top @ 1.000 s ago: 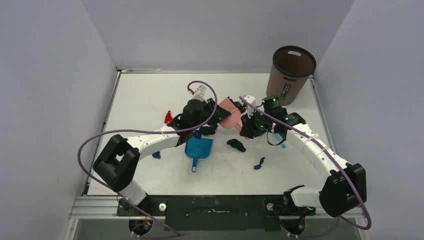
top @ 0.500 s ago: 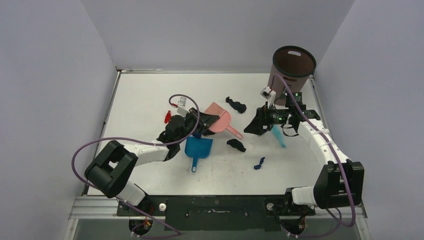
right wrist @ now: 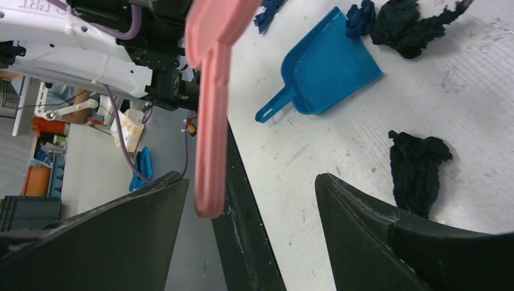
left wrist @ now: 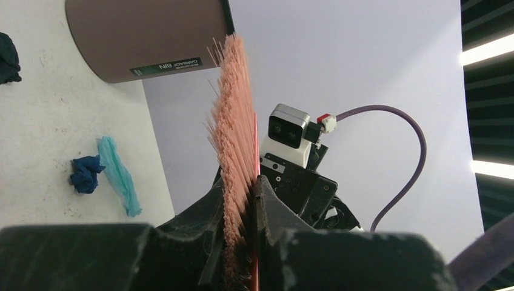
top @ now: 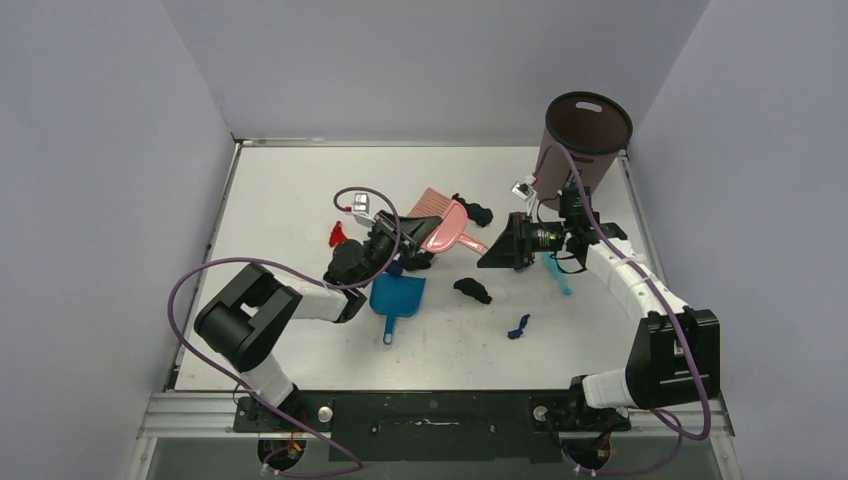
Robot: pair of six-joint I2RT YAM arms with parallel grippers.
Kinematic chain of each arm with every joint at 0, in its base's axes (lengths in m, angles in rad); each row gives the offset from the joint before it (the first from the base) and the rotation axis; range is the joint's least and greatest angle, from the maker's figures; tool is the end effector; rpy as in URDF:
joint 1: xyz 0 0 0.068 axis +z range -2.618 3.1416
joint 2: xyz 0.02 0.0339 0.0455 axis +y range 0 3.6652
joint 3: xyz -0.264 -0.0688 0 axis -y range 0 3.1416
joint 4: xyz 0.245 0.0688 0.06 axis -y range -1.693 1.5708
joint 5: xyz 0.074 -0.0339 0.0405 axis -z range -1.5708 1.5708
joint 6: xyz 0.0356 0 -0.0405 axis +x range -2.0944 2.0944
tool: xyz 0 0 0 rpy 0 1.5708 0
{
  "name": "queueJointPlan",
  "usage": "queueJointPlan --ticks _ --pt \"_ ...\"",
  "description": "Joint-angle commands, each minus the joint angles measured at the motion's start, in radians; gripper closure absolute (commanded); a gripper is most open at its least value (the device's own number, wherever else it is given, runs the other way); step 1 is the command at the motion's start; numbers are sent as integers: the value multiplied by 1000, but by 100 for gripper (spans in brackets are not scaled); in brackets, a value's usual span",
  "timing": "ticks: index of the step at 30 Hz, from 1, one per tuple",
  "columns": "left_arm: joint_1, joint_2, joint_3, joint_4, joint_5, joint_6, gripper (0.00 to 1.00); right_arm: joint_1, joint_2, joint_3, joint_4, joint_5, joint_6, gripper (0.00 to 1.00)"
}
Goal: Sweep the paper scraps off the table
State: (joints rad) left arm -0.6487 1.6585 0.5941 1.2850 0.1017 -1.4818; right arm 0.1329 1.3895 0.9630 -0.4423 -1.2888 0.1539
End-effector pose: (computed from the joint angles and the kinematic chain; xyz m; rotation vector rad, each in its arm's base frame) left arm 0.2538 -0.1969 0.2153 -0.5602 1.5203 -1.8069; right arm 0.2675 0.0703 0.2624 -0.5579 2.1142 1.6782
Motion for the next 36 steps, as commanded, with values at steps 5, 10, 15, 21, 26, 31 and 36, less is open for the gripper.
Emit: queueJointPlan --ticks 5,10,15,21,26,31,36 --pt "-30 34 30 139 -31 -79 100 34 -90 -29 189 -26 165 42" --pt "-39 52 35 137 -30 -92 100 27 -112 -45 278 -14 254 54" --pt "-30 55 27 100 45 -86 74 10 -106 26 72 46 74 95" --pt "143 -178 -53 -371 331 176 50 -27 -45 227 -452 192 -433 95" --pt "108 -502 131 -1124 157 789 41 -20 -24 303 -649 323 -683 95" --pt "-2 -618 268 -1345 84 1178 30 27 2 357 -807 387 -858 95" --pt "-66 -580 361 -1437 234 1395 30 118 30 397 -958 346 -974 95"
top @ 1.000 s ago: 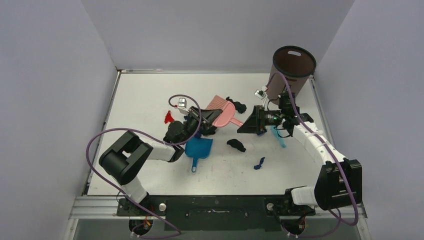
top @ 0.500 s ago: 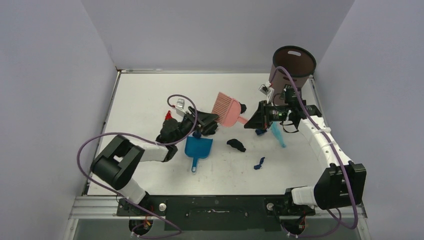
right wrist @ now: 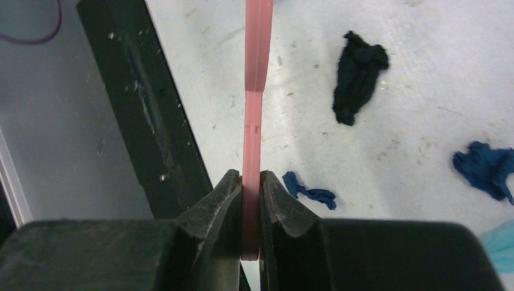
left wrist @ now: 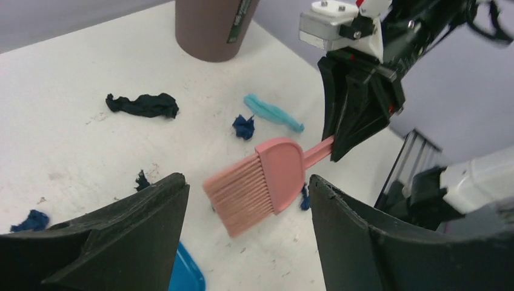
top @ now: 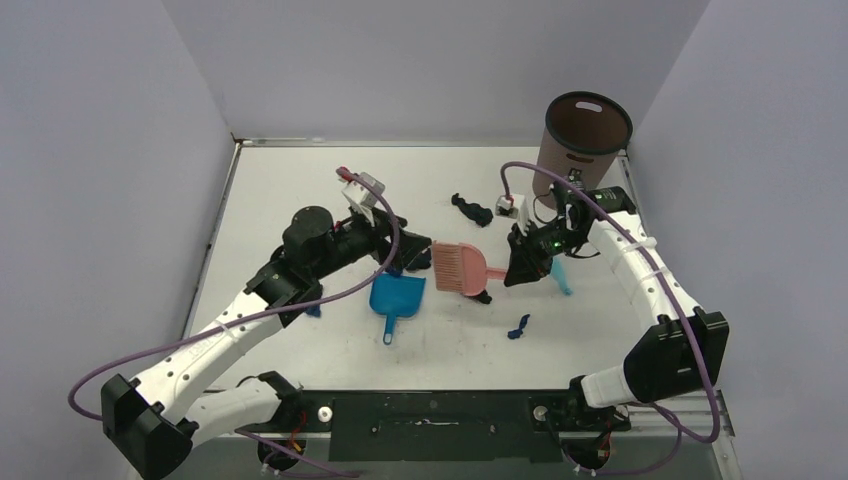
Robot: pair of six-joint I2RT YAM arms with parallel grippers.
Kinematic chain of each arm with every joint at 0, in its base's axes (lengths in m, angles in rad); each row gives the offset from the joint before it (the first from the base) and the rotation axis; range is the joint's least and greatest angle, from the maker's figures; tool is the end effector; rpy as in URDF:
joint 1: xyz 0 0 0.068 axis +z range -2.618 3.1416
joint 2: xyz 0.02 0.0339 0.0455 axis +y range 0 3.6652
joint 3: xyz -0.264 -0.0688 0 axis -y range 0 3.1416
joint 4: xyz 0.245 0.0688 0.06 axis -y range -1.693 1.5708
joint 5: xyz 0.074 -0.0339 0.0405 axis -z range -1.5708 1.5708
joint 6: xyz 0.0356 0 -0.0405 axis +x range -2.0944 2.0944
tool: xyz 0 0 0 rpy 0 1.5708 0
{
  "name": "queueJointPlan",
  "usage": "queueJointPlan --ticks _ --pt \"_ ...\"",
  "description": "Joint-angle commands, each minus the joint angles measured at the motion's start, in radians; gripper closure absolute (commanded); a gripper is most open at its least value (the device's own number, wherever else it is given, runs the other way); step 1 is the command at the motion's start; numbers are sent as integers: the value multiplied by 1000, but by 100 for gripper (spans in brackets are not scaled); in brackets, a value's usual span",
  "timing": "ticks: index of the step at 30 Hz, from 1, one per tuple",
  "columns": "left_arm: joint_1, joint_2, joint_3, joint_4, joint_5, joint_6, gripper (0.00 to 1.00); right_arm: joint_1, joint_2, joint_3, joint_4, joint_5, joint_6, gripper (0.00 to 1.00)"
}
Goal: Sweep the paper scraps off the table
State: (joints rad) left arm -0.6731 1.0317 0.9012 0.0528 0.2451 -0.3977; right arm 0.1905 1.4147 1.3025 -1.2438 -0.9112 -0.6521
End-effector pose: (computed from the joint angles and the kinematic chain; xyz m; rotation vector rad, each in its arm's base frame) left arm 0.1849 -0.1585 0.3592 0.4343 1.6927 -1.0035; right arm 0.2397 0.0749 0.3129 -1.1448 2.2311 1.1327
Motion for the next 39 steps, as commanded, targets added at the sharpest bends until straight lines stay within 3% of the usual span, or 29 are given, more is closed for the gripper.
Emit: queueJointPlan --ticks 1,10,19,24,27,28,31,35,39 --pt "-58 57 64 -218 112 350 30 83 1 57 -157 -34 -166 95" --pt "-139 145 85 -156 132 379 32 152 4 58 -155 -107 -148 95" --pt "-130 52 -51 41 73 266 30 105 19 69 -151 -293 -176 95" --pt "-109 72 -53 68 176 215 62 91 29 77 -151 -323 -184 95" --pt "-107 77 -46 62 215 213 91 84 26 64 -148 -305 -191 94" --pt "-108 77 -46 59 219 214 100 82 24 63 -141 -294 -187 87" --pt "-107 83 -43 42 259 225 100 82 21 80 -106 -231 -160 47" --pt "-108 129 11 -42 343 251 100 120 -3 159 -34 -132 -123 17" --pt "-110 160 37 -51 399 238 100 187 -14 199 74 -64 -65 10"
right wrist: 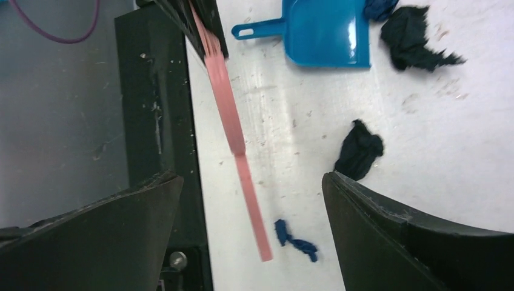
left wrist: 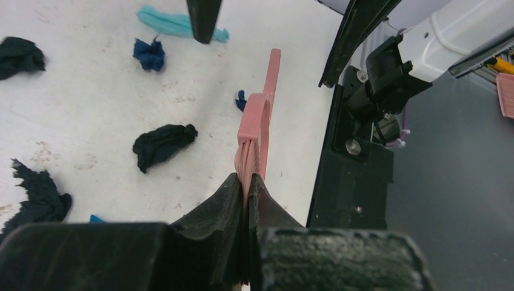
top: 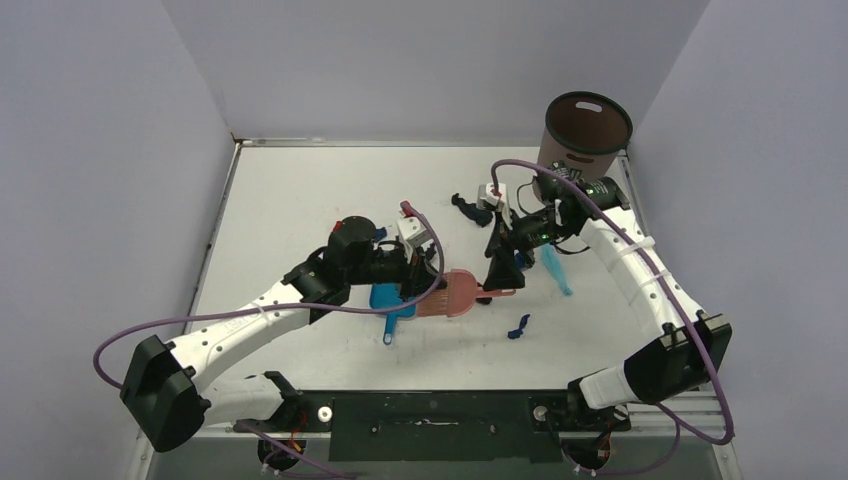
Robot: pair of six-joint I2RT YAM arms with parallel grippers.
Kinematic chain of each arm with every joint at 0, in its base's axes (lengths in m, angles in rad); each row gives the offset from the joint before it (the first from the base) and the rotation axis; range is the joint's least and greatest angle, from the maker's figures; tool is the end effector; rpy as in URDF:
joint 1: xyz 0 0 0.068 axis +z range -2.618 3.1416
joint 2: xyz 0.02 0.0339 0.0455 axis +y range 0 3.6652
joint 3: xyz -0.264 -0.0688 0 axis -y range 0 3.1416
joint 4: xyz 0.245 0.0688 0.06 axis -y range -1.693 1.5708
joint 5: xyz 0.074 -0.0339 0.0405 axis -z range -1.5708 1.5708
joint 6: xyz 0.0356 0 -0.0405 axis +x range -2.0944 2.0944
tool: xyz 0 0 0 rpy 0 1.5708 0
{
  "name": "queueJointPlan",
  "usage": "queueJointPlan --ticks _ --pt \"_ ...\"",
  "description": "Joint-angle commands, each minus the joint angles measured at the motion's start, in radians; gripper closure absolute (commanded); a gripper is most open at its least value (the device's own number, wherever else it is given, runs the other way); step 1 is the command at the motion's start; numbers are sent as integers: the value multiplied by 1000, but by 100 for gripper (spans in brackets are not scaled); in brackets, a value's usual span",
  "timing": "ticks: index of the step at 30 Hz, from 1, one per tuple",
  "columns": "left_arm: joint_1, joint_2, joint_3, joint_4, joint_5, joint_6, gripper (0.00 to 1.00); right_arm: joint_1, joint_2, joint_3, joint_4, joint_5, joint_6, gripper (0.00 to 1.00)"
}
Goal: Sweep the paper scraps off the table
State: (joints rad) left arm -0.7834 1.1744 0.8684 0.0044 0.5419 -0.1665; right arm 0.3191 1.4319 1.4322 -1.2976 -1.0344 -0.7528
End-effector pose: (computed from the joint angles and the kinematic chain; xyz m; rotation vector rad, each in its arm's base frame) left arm 0.1780 -0.2032 0.3094 0.9741 1.7408 -1.1407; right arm 0.2309 0.1085 0.3463 -1.3756 1.9513 1.2518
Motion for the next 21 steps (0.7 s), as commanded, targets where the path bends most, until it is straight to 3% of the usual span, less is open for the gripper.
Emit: queueJointPlan --ticks 1,8,10,11,14,15,17,18,19,21 --pt "0 21 71 2 112 -2 100 67 -7 87 108 62 29 11" --pt "-4 37 103 21 134 -45 100 204 62 91 145 108 62 20" --pt "-4 38 106 34 130 -54 100 236 66 75 167 98 76 27" --pt "-4 39 105 46 130 -61 100 244 70 67 174 84 78 34" --pt "-4 42 101 86 119 -89 100 239 83 52 205 29 116 87" --pt "-4 40 100 92 96 -97 100 228 86 54 204 14 123 94" --pt "-1 25 91 101 12 -123 79 183 91 63 194 -25 134 95" --pt "0 13 82 108 -52 -146 56 146 92 67 188 -59 136 95" --pt "2 -3 66 126 -122 -189 41 101 93 68 189 -98 150 95" --pt "8 -41 0 227 -224 -268 27 -2 89 51 238 -204 238 95"
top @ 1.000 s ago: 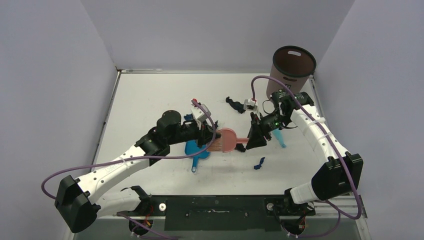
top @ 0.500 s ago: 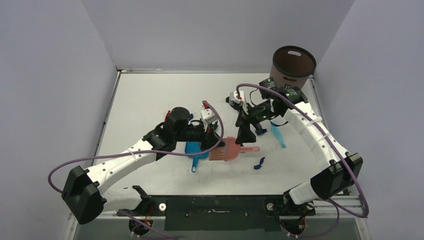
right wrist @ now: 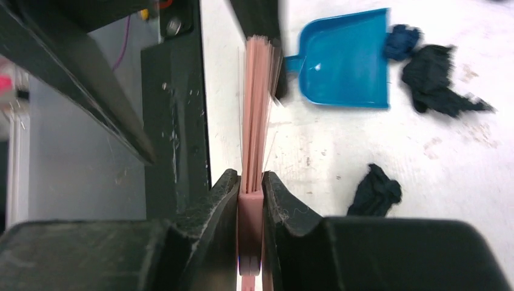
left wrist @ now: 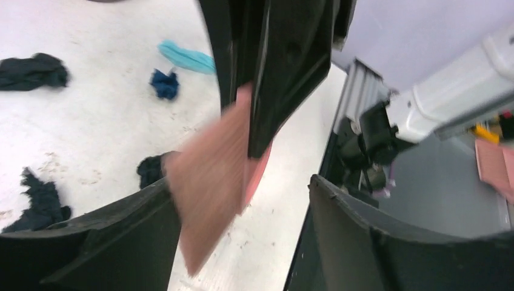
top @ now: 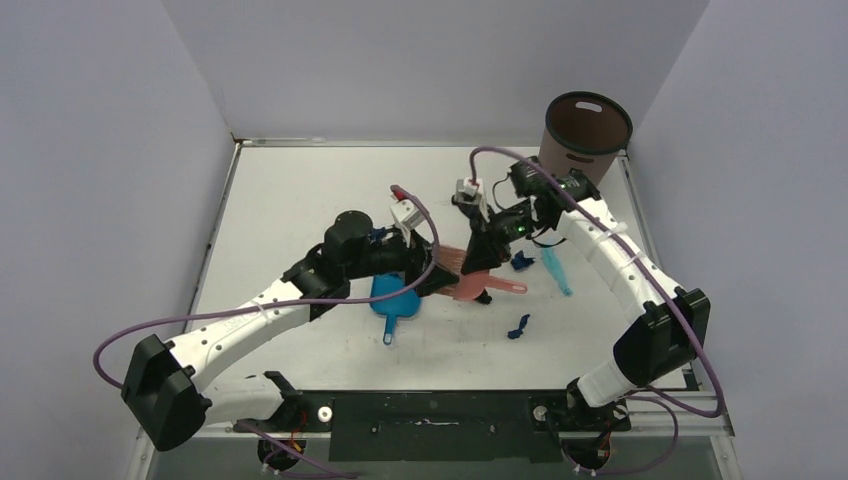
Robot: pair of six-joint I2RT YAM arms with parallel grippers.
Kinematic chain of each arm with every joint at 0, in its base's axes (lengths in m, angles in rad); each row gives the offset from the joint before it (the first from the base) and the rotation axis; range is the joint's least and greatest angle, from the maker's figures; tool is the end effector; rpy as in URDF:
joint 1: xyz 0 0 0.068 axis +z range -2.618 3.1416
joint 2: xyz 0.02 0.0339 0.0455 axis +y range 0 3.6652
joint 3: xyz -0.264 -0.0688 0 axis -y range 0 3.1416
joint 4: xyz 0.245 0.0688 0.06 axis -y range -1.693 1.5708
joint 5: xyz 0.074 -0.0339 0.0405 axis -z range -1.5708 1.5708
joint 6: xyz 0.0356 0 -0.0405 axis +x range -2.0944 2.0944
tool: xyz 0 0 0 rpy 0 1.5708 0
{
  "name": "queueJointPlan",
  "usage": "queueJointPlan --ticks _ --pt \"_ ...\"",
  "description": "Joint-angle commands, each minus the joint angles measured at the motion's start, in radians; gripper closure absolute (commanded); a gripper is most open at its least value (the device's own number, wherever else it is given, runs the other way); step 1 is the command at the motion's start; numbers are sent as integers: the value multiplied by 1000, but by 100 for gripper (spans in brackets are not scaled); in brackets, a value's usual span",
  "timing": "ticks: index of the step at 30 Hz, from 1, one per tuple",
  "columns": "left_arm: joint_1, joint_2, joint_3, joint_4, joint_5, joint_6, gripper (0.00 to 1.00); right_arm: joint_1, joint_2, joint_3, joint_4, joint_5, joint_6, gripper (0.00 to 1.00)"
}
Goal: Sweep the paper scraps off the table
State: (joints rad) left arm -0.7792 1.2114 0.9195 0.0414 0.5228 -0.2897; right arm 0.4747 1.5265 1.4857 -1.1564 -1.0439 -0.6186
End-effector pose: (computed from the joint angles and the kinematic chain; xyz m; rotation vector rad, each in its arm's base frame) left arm 0.1872 -0.2098 0.3216 0.8544 1.7709 -1.2045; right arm 0.2431 0.1595 0.3416 -1.4621 1.9038 1.3366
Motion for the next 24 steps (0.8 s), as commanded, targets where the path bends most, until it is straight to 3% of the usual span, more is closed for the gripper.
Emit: queueJointPlan --ticks 1,4,6,9,13,14,19,24 --pt "5 -97 -99 272 -230 -191 24 -215 -9 -21 137 -256 167 95" --pt "2 -117 -233 545 -325 -350 20 -340 -36 -126 392 -435 468 95" --pt "-18 -91 -329 705 -435 -495 18 -368 -42 -160 472 -460 561 95" --pt "-86 10 -407 988 -514 -594 19 -384 -19 -140 333 -487 426 95" --pt "-185 136 -375 1080 -620 -590 22 -447 92 -37 -178 -568 -67 95" --pt "-199 164 -367 1107 -624 -593 23 -462 109 -24 -230 -570 -115 95" --pt "-215 263 -326 1181 -630 -633 30 -472 110 -34 -242 -570 -130 95" --pt "-214 336 -247 1142 -593 -605 35 -472 66 -61 -201 -570 -92 95"
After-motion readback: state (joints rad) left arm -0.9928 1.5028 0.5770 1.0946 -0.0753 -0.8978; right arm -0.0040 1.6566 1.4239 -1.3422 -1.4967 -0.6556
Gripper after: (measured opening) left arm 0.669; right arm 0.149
